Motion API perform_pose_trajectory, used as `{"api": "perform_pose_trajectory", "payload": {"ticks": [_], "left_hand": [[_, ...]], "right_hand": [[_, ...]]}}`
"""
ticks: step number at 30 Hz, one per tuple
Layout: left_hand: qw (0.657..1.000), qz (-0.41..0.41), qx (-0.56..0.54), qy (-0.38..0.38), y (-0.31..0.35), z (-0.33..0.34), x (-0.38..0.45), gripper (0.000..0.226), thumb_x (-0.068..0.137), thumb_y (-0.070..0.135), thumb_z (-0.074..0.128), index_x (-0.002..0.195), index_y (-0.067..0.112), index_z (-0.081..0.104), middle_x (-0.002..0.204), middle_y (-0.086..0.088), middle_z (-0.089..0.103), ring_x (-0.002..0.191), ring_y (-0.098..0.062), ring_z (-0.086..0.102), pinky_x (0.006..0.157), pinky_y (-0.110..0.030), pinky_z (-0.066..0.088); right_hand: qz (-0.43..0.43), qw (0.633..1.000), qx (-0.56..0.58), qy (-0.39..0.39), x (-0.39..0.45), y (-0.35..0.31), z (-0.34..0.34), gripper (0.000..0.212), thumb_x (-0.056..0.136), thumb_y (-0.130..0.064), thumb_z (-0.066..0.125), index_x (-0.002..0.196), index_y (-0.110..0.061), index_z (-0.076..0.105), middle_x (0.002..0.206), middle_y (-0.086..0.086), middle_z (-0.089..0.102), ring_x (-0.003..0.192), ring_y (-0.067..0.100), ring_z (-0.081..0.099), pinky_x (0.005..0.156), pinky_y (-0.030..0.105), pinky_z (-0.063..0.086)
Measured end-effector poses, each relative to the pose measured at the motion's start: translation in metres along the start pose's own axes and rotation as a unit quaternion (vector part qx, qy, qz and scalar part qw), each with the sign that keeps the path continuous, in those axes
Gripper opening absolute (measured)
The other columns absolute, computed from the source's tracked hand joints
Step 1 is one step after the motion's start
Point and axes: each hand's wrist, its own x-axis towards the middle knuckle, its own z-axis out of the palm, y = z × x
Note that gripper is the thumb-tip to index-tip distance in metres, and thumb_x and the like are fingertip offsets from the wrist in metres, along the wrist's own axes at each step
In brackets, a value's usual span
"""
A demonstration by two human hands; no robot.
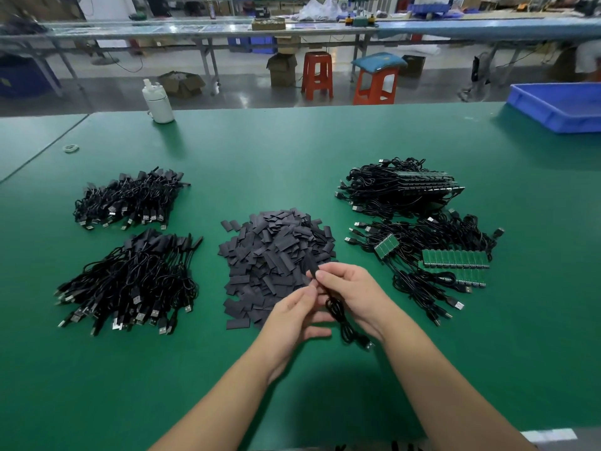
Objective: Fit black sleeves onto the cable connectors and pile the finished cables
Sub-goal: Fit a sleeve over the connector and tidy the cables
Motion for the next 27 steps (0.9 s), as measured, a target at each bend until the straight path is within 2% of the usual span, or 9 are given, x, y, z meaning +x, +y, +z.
{"api": "perform_pose_trajectory", "payload": {"ticks": [4,9,11,14,16,19,21,24,27], "left_hand": [[0.997,0.039,0.050,0.036,0.002,-0.002,0.000,0.019,0.093,0.013,0.064,0.110,0.005,0.066,0.085,-0.007,0.070,0.074,-0.017,0.064,0.064,-0.027,0.053],[0.987,0.052,0.134,0.067,0.018,-0.011,0.000,0.006,0.091,0.011,0.067,0.087,0.007,0.069,0.065,-0.002,0.059,0.055,-0.010,0.048,0.052,-0.017,0.039],[0.969,0.057,0.217,0.101,0.029,-0.023,0.002,0.007,0.090,0.015,0.069,0.084,0.012,0.070,0.066,-0.002,0.060,0.056,-0.011,0.049,0.052,-0.019,0.040],[0.895,0.067,0.399,0.188,0.053,-0.059,0.011,0.009,0.089,0.024,0.069,0.080,0.022,0.069,0.068,0.007,0.065,0.052,-0.002,0.052,0.049,-0.014,0.043],[0.823,0.075,0.503,0.254,0.072,-0.091,0.016,0.010,0.089,0.027,0.067,0.080,0.024,0.066,0.071,0.010,0.064,0.057,-0.003,0.057,0.050,-0.013,0.043],[0.711,0.068,0.608,0.347,0.095,-0.146,0.024,0.013,0.093,0.027,0.062,0.092,0.015,0.067,0.073,0.005,0.063,0.061,-0.014,0.060,0.052,-0.023,0.044],[0.645,0.031,0.659,0.385,0.101,-0.181,0.027,0.022,0.096,0.028,0.056,0.097,0.008,0.065,0.079,-0.006,0.064,0.070,-0.026,0.059,0.063,-0.033,0.050],[0.592,-0.025,0.708,0.384,0.096,-0.209,0.027,0.032,0.100,0.031,0.051,0.106,0.001,0.060,0.100,-0.017,0.060,0.090,-0.034,0.056,0.072,-0.042,0.051],[0.524,0.011,0.771,0.361,0.082,-0.210,0.027,0.033,0.097,0.033,0.053,0.112,0.005,0.060,0.115,-0.018,0.059,0.104,-0.036,0.050,0.081,-0.044,0.046]], "right_hand": [[-0.050,0.993,0.037,0.098,0.005,-0.006,0.012,0.007,0.088,-0.007,0.072,0.092,-0.012,0.074,0.085,0.010,0.075,0.074,0.014,0.069,0.074,0.026,0.060],[-0.092,0.980,-0.139,0.109,0.014,-0.005,0.011,0.007,0.087,-0.020,0.076,0.092,-0.024,0.075,0.085,-0.011,0.074,0.081,-0.001,0.065,0.077,0.014,0.049],[-0.121,0.937,-0.288,0.156,0.021,-0.006,0.000,0.005,0.090,-0.031,0.072,0.092,-0.027,0.074,0.092,-0.015,0.071,0.087,-0.001,0.062,0.082,0.019,0.045],[-0.123,0.788,-0.525,0.296,0.031,-0.009,-0.033,0.025,0.095,-0.036,0.062,0.115,-0.023,0.069,0.123,-0.003,0.061,0.121,0.016,0.048,0.101,0.034,0.040],[-0.097,0.731,-0.569,0.364,0.034,-0.011,-0.055,0.039,0.095,-0.033,0.061,0.131,-0.020,0.060,0.143,0.008,0.048,0.135,0.027,0.037,0.110,0.044,0.033],[-0.031,0.704,-0.600,0.378,0.039,-0.014,-0.081,0.055,0.095,-0.037,0.061,0.145,-0.022,0.046,0.155,0.017,0.032,0.143,0.035,0.025,0.115,0.050,0.025],[0.008,0.707,-0.610,0.358,0.042,-0.017,-0.092,0.055,0.096,-0.040,0.059,0.146,-0.022,0.044,0.152,0.017,0.038,0.140,0.036,0.031,0.113,0.049,0.030],[0.020,0.718,-0.604,0.345,0.048,-0.021,-0.098,0.042,0.096,-0.039,0.059,0.134,-0.020,0.057,0.135,0.013,0.056,0.121,0.033,0.051,0.100,0.046,0.046],[0.011,0.732,-0.574,0.366,0.050,-0.023,-0.096,0.020,0.094,-0.029,0.064,0.111,-0.022,0.058,0.117,0.008,0.060,0.090,0.027,0.061,0.074,0.039,0.051]]}}
